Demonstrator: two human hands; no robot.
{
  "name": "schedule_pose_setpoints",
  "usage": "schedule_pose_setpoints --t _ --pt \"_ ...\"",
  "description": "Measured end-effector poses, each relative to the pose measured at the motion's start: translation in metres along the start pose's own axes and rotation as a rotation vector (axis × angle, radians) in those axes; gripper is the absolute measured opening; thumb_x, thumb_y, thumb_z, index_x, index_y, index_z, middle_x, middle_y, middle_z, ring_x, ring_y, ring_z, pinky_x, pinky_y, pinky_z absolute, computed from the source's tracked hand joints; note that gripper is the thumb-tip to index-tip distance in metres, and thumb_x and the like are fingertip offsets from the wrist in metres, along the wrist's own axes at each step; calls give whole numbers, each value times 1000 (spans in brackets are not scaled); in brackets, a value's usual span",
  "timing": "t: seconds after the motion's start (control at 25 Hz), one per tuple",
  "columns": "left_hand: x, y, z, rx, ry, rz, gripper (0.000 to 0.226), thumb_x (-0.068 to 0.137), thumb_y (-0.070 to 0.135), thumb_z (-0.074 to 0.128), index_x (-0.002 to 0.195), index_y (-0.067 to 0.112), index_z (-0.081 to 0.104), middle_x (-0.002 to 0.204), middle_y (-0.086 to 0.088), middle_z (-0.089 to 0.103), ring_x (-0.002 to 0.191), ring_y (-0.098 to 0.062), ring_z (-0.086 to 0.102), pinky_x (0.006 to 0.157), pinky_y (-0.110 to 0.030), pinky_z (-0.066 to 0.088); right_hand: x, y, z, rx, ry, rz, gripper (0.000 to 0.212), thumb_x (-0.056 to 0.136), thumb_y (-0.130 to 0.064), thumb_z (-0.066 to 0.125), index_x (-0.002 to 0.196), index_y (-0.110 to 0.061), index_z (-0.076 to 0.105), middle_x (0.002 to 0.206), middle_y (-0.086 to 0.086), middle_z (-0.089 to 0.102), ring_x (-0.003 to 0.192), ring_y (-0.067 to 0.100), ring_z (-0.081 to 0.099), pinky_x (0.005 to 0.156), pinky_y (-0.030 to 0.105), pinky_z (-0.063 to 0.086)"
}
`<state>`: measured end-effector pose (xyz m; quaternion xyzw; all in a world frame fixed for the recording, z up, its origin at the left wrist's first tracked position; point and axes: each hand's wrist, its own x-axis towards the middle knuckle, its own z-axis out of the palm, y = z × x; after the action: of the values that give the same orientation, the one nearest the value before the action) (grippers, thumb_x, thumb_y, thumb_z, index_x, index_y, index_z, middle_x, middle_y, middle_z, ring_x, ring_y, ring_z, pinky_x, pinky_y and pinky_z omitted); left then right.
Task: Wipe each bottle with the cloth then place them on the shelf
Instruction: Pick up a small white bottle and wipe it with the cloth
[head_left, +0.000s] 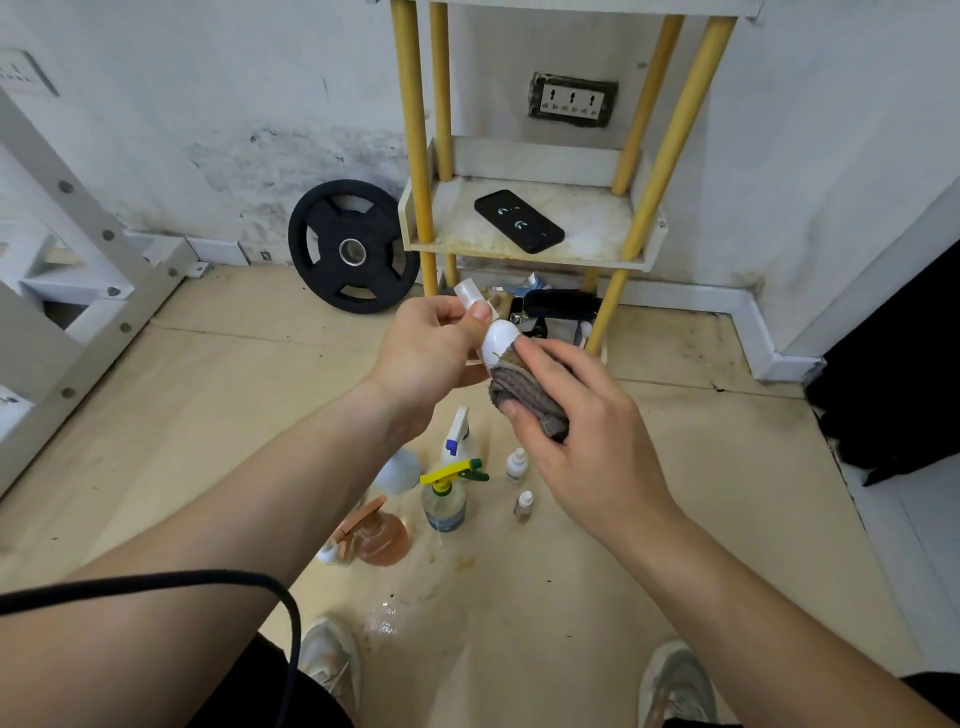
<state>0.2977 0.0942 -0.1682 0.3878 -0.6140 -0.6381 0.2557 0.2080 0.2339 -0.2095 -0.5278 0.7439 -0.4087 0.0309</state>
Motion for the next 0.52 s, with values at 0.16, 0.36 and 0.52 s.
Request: schedule_pose_setpoints --t 0.16,0.36,0.52 --pt "-5 -1 2 -22 -19 -48 27 104 20 52 90 0 64 78 -7 68 64 -8 68 61 -24 59 -2 1 1 -138 10 -52 54 94 -29 67 145 -17 53 137 1 56 122 23 57 96 43 53" --pt "-13 -5 14 20 -79 -30 24 104 17 52 90 3 64 84 -9 67 69 -11 69 63 -24 59 11 1 -7 115 -20 190 51 97 -37 63 146 -25 52 130 -5 63 118 10 58 98 25 48" --pt "-5 4 0 -14 42 -12 24 104 18 53 89 3 64 84 -9 67 66 -8 69 62 -24 60 10 7 -7 267 -58 260 47 97 -37 63 143 -27 56 126 -8 67 116 6 61 100 28 50"
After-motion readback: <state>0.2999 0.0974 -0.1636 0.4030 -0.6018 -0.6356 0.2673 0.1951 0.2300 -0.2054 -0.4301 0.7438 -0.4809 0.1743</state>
